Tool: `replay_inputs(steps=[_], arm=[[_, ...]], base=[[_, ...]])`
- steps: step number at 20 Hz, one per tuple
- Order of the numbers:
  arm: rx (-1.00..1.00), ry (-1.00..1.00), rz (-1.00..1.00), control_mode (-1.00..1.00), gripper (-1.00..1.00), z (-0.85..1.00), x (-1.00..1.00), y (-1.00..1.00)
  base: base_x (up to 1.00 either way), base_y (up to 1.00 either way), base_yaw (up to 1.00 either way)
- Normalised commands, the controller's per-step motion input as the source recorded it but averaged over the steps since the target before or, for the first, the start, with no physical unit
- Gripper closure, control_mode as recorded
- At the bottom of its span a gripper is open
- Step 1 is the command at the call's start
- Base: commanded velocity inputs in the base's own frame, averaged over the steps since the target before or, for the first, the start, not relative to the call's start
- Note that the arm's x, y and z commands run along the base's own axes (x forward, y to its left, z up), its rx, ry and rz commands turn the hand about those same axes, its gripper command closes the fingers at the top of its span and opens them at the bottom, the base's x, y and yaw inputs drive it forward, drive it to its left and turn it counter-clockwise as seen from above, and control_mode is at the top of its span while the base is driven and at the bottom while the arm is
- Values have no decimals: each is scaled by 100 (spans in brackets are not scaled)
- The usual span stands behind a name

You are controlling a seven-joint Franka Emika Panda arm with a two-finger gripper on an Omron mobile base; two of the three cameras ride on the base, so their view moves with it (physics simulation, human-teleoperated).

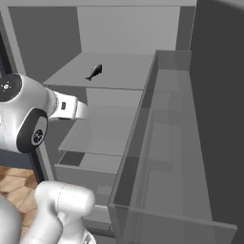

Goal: Place one potato and one fish in each tupperware on the nearby counter, to pack two identical lunches.

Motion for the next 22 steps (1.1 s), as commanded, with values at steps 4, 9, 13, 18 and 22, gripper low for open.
replay_inputs(steps=[4,9,13,18,22], arm=[[0,-5,0,-100,-100,40,6,0],[4,-15,2,-100,-100,4,35,0],[10,-12,13,-100,-100,4,65,0],[4,-1,11,-100,-100,32,69,4],[0,8,0,-100,-100,47,68,9]], base=[[0,0,0],[0,0,0],[0,0,0],[0,0,0],[0,0,0]])
